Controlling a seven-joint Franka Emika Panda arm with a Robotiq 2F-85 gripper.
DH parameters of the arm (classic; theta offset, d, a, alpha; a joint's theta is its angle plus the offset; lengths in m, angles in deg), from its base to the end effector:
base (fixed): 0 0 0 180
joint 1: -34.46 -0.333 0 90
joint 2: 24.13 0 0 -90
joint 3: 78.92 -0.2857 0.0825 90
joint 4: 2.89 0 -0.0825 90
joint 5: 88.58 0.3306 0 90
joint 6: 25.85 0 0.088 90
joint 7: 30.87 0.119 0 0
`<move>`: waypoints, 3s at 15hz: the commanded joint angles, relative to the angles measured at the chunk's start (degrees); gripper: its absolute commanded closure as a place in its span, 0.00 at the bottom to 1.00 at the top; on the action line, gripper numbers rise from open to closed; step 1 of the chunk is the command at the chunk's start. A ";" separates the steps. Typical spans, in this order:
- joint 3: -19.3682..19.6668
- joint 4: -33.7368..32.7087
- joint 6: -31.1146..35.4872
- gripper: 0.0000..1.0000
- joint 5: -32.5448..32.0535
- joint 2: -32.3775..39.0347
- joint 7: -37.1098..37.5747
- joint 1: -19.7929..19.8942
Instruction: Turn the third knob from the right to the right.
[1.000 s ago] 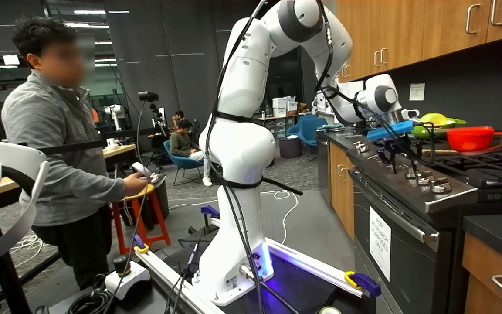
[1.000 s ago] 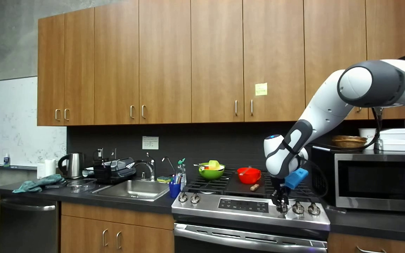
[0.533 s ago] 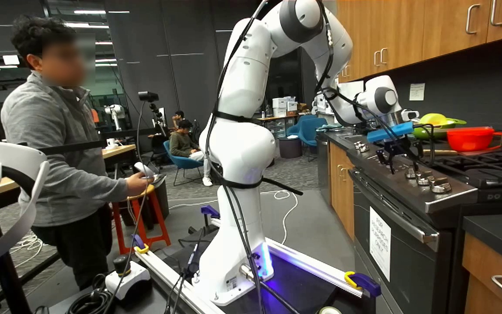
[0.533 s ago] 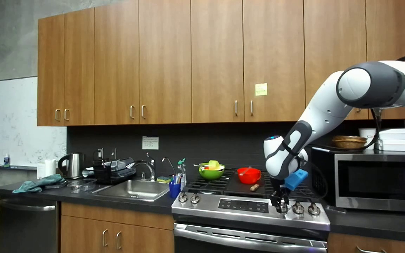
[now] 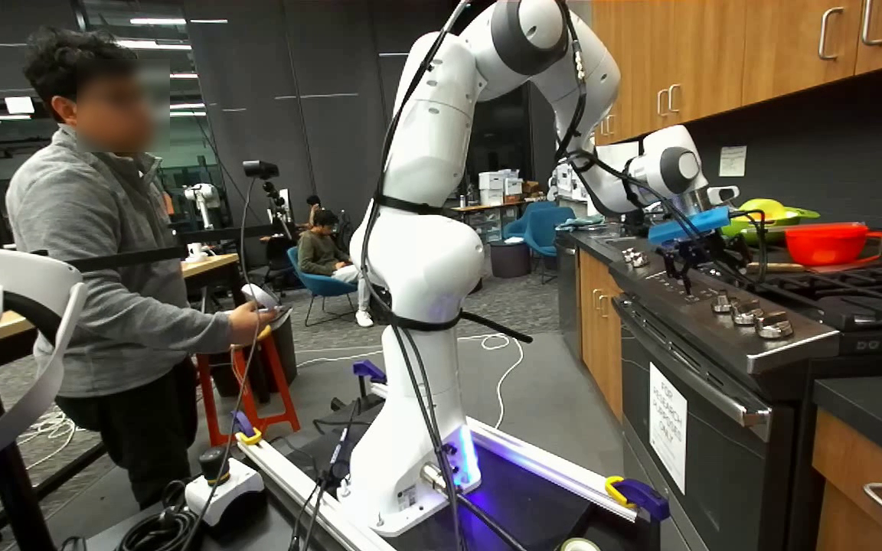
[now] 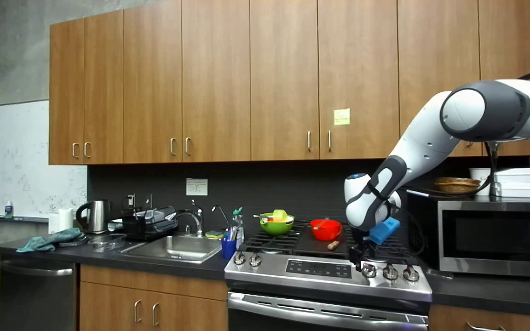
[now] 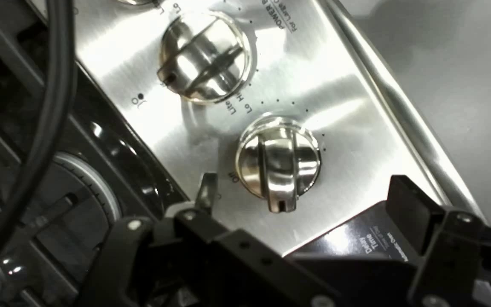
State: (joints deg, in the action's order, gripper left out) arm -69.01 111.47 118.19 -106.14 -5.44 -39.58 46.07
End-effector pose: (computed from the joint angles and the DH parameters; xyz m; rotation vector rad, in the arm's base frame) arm 0.5382 -0.2073 0.3143 2.8392 0.0320 0.1657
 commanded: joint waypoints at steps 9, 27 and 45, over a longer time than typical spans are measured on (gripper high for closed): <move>0.75 -2.39 0.26 0.00 0.82 2.58 -1.73 0.92; 0.48 -2.63 0.04 0.76 1.70 2.63 -1.88 1.23; 1.62 -2.16 -4.05 0.95 18.46 1.73 16.64 1.35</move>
State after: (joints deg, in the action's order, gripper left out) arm -68.06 107.81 116.65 -88.94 -3.25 -26.67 48.64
